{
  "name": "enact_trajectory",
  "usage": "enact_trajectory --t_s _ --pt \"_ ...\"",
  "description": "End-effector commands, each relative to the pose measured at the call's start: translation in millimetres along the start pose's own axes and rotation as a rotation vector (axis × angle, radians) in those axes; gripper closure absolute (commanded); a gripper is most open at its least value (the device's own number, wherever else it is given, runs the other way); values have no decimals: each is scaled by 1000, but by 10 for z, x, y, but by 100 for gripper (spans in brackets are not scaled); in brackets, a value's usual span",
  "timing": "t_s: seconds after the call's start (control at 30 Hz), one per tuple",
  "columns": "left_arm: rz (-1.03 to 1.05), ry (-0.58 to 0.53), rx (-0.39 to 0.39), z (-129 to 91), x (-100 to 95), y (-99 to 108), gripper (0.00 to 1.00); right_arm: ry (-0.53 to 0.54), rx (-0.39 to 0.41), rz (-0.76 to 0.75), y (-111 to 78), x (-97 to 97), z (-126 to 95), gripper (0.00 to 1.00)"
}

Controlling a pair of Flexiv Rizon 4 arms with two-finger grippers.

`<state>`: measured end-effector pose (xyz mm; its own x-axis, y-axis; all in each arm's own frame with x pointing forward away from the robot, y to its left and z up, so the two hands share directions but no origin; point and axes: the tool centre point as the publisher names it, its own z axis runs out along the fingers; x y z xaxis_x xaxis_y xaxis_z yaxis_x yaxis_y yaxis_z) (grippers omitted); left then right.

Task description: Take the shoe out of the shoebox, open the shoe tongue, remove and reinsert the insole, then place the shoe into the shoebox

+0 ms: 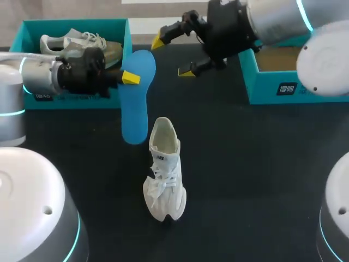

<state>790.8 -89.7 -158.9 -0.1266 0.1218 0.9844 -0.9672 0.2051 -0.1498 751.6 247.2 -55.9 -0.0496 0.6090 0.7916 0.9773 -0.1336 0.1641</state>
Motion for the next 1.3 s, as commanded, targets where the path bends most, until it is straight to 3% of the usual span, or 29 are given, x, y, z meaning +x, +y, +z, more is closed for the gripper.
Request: enact_trajectory --t_s 0.03,0.43,0.47,0.9,1.07,1.3 --pt "1 9 -24 0 -50 -52 100 -466 2 8 10 95 79 0" --pt "1 9 -24 0 -50 -52 100 -819 39 11 48 164 274 0" --pt "1 9 -24 0 -50 -52 100 -961 -8 47 69 179 315 0" --pt "1 9 -24 0 -50 -52 100 -961 -8 47 69 179 315 0" --pt "1 9 -24 0 -50 -52 100 -1024 -75 -52 124 265 387 0" --pt "1 9 -24 0 -50 -52 100 -1043 -63 -98 146 313 546 0"
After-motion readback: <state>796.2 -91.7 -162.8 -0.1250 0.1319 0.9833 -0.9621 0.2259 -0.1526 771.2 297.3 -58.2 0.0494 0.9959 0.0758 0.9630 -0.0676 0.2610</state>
